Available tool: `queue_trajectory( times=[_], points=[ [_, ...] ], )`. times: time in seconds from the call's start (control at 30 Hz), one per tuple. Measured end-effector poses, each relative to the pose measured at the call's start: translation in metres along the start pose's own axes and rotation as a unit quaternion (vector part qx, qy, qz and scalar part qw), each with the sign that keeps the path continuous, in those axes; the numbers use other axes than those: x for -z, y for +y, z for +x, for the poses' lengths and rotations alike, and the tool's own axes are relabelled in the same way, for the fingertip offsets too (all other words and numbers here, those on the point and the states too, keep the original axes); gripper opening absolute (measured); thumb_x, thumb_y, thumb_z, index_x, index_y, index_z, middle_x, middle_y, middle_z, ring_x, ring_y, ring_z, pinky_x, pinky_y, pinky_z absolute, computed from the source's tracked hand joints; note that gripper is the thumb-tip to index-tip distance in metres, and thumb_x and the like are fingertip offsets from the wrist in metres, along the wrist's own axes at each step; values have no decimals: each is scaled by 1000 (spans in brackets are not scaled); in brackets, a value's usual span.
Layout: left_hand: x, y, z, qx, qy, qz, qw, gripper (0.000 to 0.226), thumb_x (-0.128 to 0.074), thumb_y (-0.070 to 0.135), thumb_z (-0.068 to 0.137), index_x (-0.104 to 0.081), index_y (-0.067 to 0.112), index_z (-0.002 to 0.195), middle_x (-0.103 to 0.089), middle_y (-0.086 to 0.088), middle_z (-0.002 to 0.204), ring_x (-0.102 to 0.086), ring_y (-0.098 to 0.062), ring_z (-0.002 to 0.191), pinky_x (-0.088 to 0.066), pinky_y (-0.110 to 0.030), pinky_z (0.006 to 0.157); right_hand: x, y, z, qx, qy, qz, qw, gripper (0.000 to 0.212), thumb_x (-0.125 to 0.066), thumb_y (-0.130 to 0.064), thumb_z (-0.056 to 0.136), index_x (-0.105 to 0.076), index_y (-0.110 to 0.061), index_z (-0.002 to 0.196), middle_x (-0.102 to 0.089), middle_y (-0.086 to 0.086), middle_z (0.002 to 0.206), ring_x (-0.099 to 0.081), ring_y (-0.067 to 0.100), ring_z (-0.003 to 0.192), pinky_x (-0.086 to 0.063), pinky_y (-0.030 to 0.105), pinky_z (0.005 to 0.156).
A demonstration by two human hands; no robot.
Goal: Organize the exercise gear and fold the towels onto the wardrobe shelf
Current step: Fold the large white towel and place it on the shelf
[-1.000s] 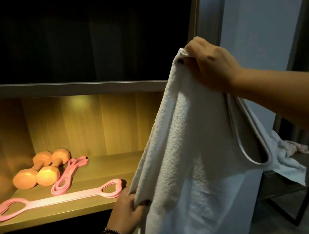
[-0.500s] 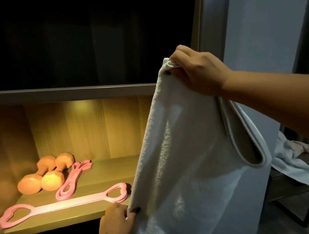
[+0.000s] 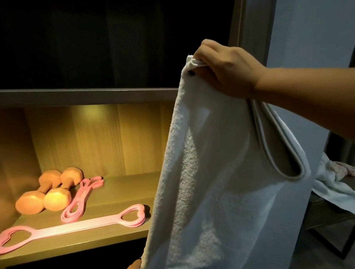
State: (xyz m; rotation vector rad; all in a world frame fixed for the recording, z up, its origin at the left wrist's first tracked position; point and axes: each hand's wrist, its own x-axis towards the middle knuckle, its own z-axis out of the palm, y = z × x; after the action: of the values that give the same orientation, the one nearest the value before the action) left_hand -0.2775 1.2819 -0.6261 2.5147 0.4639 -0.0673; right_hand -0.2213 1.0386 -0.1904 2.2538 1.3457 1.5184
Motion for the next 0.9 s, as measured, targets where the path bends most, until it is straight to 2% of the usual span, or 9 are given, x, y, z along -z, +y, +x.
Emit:
queue_trajectory(
  times=[0.1,0.2,0.3,0.4,0.47,0.53,0.63,0.8,0.9],
  points=[
    [5,-14,-7,5,-4,-15,1000,21,-55,46,87,-60,29,98,-66,5,107,-62,-16,99,-49,-28,89,-5,-9,2,6,-11,-2,1000,51,-31,-38,102,-55,7,102,-55,25,97,-53,40,61,-46,44,49],
    [23,-14,-13,8,9,-41,999,18,-63,40,84,-55,25,78,-61,5,80,-58,-16,78,-53,-31,79,-7,-15,6,3,-10,3,1000,44,-36,-33,101,-54,7,105,-55,25,101,-55,40,66,-46,45,53],
    [58,18,-20,-79,59,-146,984,29,-76,31,76,-58,25,97,-62,11,88,-61,-12,88,-51,-28,78,-10,-28,8,25,-12,19,999,43,-39,-32,99,-55,6,108,-56,26,102,-56,38,66,-47,42,54],
    [119,77,-44,-212,38,-319,923,74,-89,33,61,-48,24,121,-59,14,113,-60,-1,102,-48,-20,85,-11,-50,9,57,-15,55,997,40,-41,-31,97,-55,6,106,-56,25,101,-56,36,61,-43,37,50],
    [156,115,-62,-293,36,-373,880,86,-92,33,55,-46,20,127,-63,12,117,-63,0,104,-51,-17,83,-11,-69,8,94,-15,80,992,37,-43,-30,96,-57,4,102,-56,24,96,-54,36,55,-43,37,44],
    [184,147,-77,-343,50,-399,849,73,-90,20,61,-53,17,124,-68,11,112,-65,-1,101,-53,-16,78,-11,-89,7,129,-10,98,987,34,-45,-27,95,-58,4,99,-57,23,91,-53,35,51,-42,37,40],
    [201,168,-87,-356,52,-419,833,39,-82,10,70,-65,23,103,-73,19,92,-68,-1,90,-53,-15,70,-9,-102,0,137,-11,123,983,34,-45,-26,94,-59,5,101,-58,21,89,-54,30,53,-43,35,42],
    [186,176,-91,-298,91,-503,806,22,-80,8,73,-70,14,92,-74,-2,91,-70,-12,83,-57,-24,70,-10,-100,-44,-14,11,197,980,39,-49,-31,94,-53,0,117,-59,17,109,-63,26,82,-57,41,61],
    [180,182,-91,-276,125,-506,807,19,-79,8,74,-70,15,90,-72,0,88,-69,-11,80,-56,-23,70,-15,-111,-91,-152,-10,250,956,63,-61,-33,87,-34,-8,138,-46,12,129,-56,22,104,-57,36,79]
  ],
)
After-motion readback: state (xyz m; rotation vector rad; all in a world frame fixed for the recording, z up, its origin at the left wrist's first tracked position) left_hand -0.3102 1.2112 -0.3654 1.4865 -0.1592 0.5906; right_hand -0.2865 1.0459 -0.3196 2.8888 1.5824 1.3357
